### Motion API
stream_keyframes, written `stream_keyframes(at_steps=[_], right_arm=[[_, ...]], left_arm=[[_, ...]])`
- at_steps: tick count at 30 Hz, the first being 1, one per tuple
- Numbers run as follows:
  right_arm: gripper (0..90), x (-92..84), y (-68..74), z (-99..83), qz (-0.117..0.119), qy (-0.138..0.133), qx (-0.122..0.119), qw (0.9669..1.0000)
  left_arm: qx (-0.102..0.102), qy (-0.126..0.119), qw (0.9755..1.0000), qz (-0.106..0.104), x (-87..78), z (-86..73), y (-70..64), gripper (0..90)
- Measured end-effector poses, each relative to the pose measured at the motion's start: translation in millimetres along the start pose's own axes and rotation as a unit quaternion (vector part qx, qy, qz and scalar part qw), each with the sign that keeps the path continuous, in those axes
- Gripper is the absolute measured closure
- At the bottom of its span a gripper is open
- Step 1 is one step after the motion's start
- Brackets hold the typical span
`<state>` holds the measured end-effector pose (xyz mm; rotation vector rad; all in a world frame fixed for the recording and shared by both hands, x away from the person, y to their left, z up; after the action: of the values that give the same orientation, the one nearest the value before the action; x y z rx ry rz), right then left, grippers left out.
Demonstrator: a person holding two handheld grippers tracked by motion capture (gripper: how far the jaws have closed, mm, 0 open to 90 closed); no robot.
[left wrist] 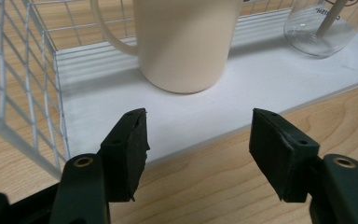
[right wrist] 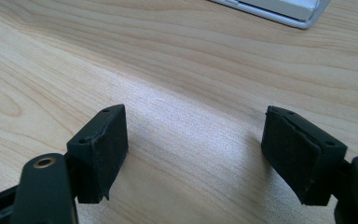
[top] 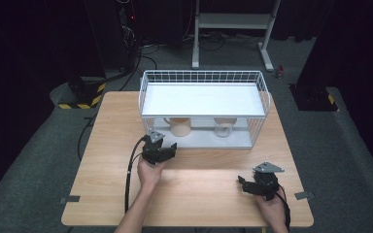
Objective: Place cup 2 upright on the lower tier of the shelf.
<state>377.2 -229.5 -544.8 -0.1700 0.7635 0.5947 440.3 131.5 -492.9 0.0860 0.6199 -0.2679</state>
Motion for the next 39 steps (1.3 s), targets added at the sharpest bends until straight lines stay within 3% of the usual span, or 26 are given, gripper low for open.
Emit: stream_keyframes(at_steps=[26, 39], right_arm=[[22.7, 0.0, 0.0, 0.0, 0.000, 0.000, 0.000, 1.0000], [22.7, 0.0, -0.1, 0.0, 0.000, 0.000, 0.000, 1.0000]], left_arm=[[-0.009, -0.001, 0.9998, -0.017, -17.8, -10.0, 8.0, 30.9], [-0.017, -0.007, 0.9998, -0.010, -25.4, -16.5, 13.8, 30.1]])
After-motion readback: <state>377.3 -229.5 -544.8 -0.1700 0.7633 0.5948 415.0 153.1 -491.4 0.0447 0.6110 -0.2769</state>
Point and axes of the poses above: each handheld gripper's, and its own axes: x roughly forward along the jaws, z roughly out of its top, y roughly to its left, the point moved 3 cm from there along x, roughly forward along the jaws, and after that the axes turned 7 degrees about z, right-handed, at the moved point
